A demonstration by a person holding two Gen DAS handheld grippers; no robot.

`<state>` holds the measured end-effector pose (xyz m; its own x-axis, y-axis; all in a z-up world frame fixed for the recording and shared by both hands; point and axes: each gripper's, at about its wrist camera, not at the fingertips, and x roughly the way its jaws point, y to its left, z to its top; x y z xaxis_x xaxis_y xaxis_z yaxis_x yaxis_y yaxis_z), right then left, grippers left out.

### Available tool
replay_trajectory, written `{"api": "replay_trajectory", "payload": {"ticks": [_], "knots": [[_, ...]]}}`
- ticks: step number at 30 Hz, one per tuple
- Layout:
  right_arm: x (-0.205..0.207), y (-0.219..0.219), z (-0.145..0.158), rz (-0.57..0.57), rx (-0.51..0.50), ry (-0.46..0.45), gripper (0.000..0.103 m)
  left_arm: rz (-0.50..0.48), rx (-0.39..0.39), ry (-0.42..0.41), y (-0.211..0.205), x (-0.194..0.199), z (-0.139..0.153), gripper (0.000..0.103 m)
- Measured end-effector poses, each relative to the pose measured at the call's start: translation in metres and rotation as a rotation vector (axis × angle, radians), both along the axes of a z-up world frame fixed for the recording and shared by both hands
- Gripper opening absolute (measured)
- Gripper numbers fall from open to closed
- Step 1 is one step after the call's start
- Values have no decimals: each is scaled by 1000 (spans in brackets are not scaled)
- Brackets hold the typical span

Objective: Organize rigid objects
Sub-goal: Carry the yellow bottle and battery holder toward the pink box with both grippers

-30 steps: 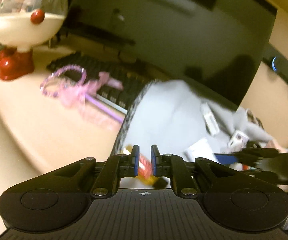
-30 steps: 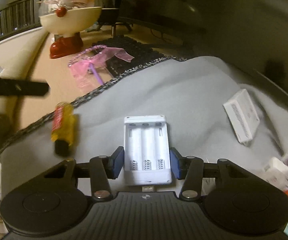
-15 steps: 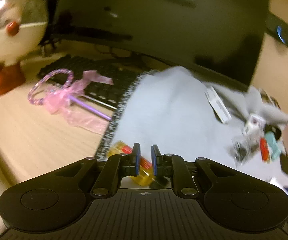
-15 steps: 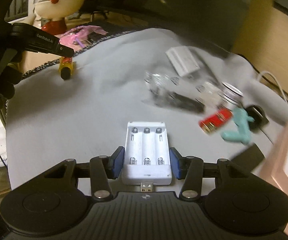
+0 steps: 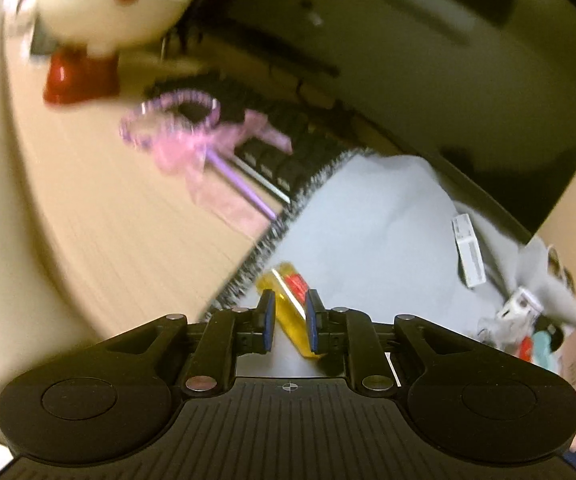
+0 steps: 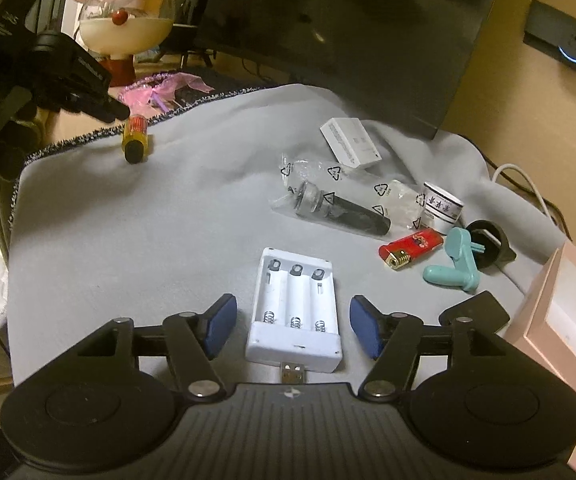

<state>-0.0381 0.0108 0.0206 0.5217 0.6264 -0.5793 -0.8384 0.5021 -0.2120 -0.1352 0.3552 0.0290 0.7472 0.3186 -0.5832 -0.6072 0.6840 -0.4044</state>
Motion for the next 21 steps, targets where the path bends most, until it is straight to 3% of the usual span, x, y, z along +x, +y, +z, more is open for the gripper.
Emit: {"api": "replay_trajectory", "payload": {"ticks": [2,8,11,13,19,21], "knots": [[0,-2,0,0,9,6,63,-10,-5,-3,-1,11,-3,26],[0,-5,0,8,36,16,63,-69,91,88,-15,54,-15,45],[2,-6,0,4,41,29,63,-108,236,141,-30,68,-18,45],[5,-6,0,-4,44,45,63,-114,283,156,-36,71,-20,45],[28,-8,-3,-54,64,176,63,-122,264,141,-43,61,-22,43],[35,-9,-4,-64,75,211,63,-145,274,116,-43,56,-23,37]]}}
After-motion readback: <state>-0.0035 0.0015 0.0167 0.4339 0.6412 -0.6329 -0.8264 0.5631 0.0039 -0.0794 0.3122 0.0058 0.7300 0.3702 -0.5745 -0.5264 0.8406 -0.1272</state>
